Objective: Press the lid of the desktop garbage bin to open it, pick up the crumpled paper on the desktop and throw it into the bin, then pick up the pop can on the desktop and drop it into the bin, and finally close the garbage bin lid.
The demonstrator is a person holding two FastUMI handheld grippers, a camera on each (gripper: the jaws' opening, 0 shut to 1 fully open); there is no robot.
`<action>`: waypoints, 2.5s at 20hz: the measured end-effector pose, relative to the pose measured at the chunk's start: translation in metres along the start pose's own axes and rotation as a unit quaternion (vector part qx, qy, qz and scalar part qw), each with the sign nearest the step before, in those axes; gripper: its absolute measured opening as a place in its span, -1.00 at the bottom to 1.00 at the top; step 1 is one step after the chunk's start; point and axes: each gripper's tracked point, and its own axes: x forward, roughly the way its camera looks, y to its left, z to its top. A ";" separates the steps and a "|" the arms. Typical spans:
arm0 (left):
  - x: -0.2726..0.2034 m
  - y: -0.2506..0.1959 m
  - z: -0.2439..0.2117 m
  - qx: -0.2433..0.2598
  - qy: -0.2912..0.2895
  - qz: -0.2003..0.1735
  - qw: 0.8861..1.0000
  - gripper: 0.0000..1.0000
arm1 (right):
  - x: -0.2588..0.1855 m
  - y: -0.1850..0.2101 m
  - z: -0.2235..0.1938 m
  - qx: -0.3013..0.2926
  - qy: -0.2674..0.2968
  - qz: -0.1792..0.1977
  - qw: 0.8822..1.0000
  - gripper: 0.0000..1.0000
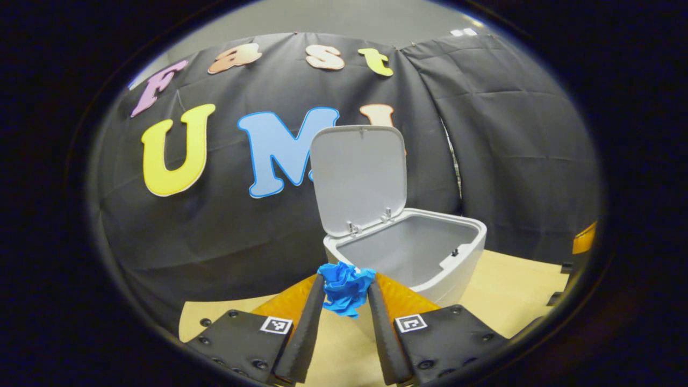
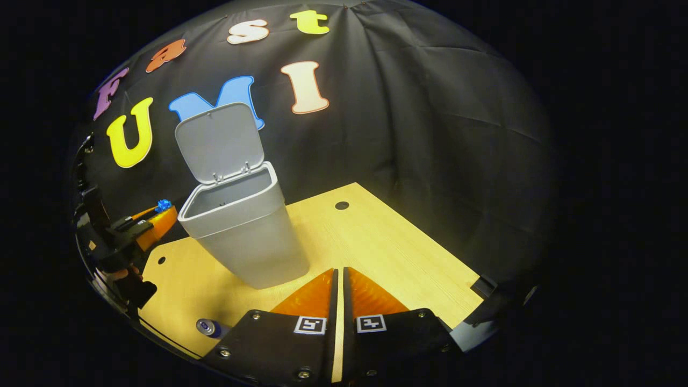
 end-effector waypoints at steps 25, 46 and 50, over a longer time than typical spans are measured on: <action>0.000 -0.016 0.045 0.020 -0.034 0.005 0.999 0.78 | -0.002 -0.002 -0.011 0.003 0.003 0.016 1.000 -0.87; -0.162 0.158 -0.014 -0.042 0.003 0.187 0.981 0.90 | 0.021 0.163 -0.050 -0.086 0.086 0.209 0.970 -0.13; -0.191 0.181 -0.025 -0.048 0.011 0.212 0.976 0.90 | 0.021 0.191 -0.068 -0.110 0.109 0.241 0.958 0.68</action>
